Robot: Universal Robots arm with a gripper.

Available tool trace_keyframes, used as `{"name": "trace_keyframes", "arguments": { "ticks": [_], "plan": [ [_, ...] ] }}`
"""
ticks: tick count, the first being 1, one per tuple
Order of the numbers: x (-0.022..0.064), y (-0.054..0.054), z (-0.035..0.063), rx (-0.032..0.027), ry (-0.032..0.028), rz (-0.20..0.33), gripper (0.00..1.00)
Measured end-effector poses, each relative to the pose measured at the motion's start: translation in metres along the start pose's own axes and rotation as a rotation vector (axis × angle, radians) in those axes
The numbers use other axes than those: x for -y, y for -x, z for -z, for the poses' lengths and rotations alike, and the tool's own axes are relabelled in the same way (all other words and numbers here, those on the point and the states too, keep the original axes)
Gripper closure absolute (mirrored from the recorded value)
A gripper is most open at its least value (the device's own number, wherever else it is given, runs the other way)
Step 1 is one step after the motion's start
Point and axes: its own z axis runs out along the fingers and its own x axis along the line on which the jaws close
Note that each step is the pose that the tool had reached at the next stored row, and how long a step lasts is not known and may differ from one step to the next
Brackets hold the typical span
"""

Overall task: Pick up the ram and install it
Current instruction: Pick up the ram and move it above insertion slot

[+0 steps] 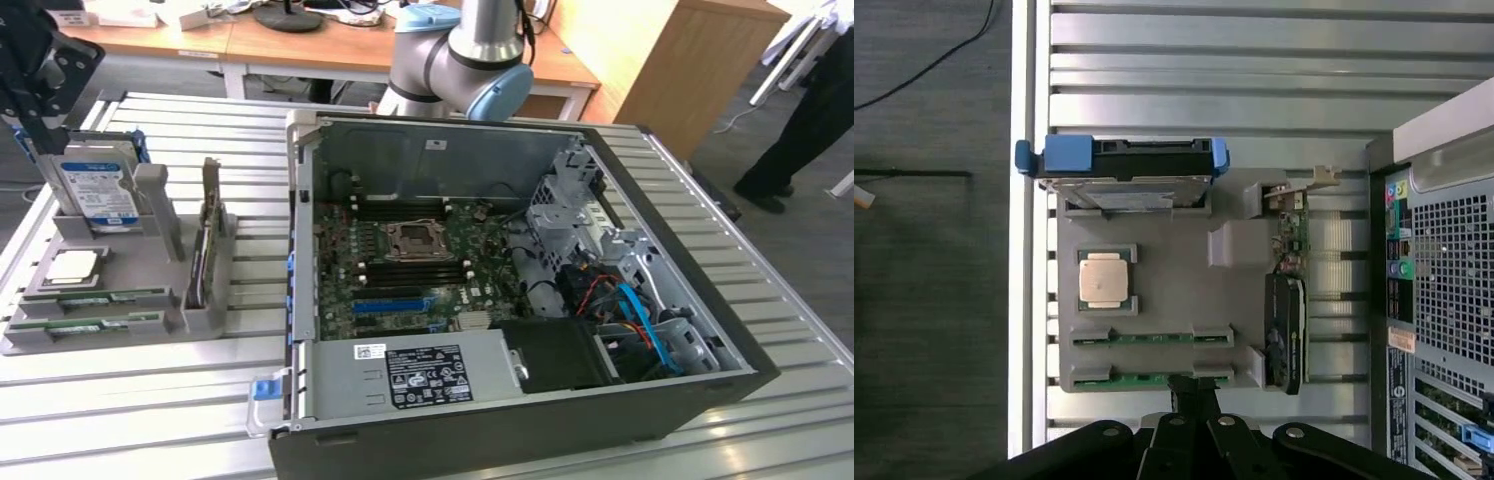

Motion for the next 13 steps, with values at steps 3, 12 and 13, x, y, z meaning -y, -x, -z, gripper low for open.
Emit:
{"name": "trace_keyframes", "arguments": {
  "ticks": [3,12,13],
  "plan": [
    [0.0000,0.0001,-0.0001,-0.0025,0.0010,0.052,0.89],
    [0.0000,0.0000,-0.0005,-0.0100,0.0041,0.216,0.89],
    [0.0000,0.0000,-0.0006,-0.0107,0.0044,0.234,0.89]
  ]
}}
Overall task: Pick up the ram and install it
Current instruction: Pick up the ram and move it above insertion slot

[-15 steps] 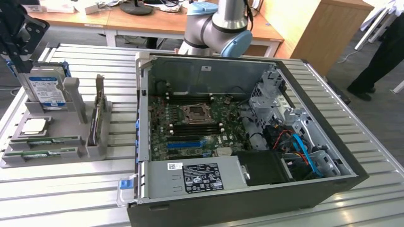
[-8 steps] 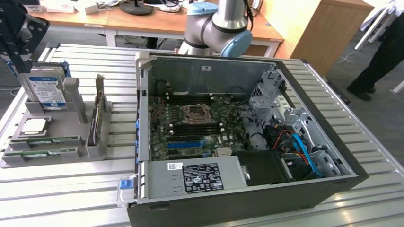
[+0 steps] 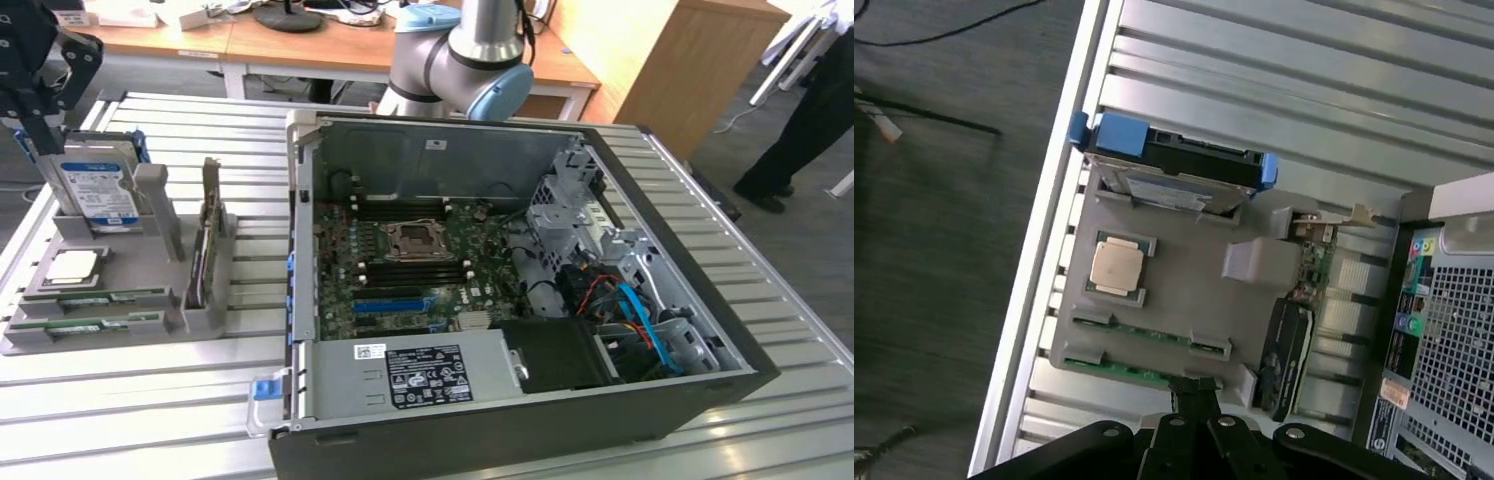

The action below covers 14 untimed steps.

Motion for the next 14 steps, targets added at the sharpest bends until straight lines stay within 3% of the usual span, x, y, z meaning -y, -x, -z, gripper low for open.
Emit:
{"name": "trace_keyframes", "arguments": {
  "ticks": [14],
  "plan": [
    [0.0000,0.0000,-0.0004,-0.0122,0.0041,0.255,0.89]
  ]
}}
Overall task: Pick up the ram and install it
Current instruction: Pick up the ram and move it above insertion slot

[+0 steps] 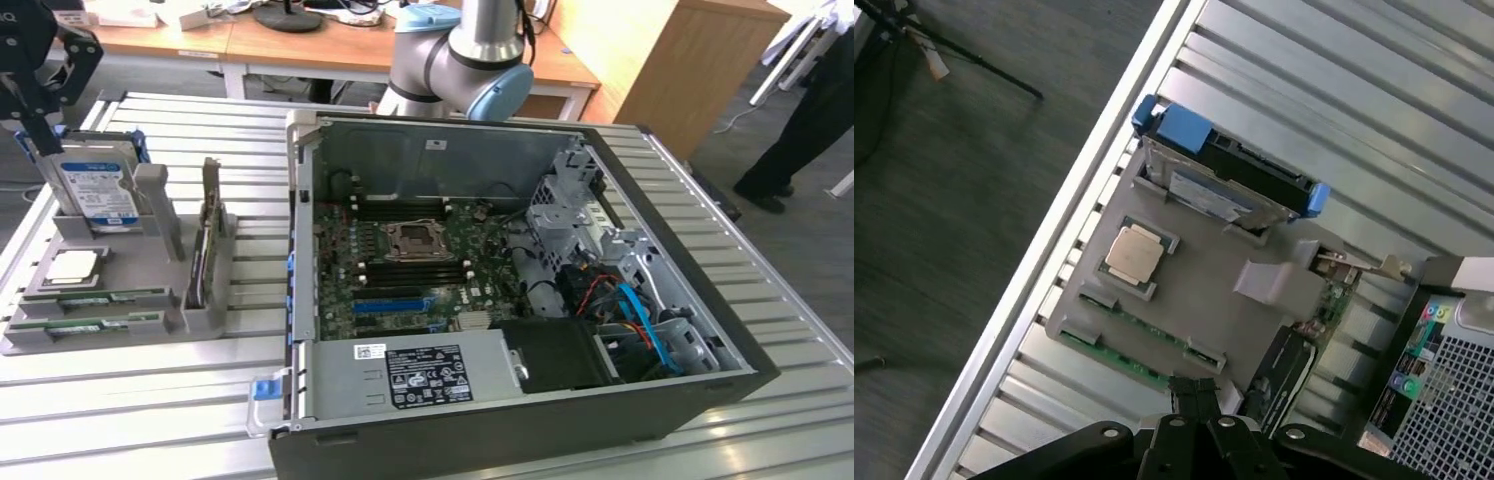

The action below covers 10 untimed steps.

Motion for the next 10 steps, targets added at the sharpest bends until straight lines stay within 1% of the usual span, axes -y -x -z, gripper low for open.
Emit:
{"name": "trace_keyframes", "arguments": {
  "ticks": [10],
  "plan": [
    [0.0000,0.0000,-0.0004,-0.0090,0.0038,0.182,0.89]
  ]
}}
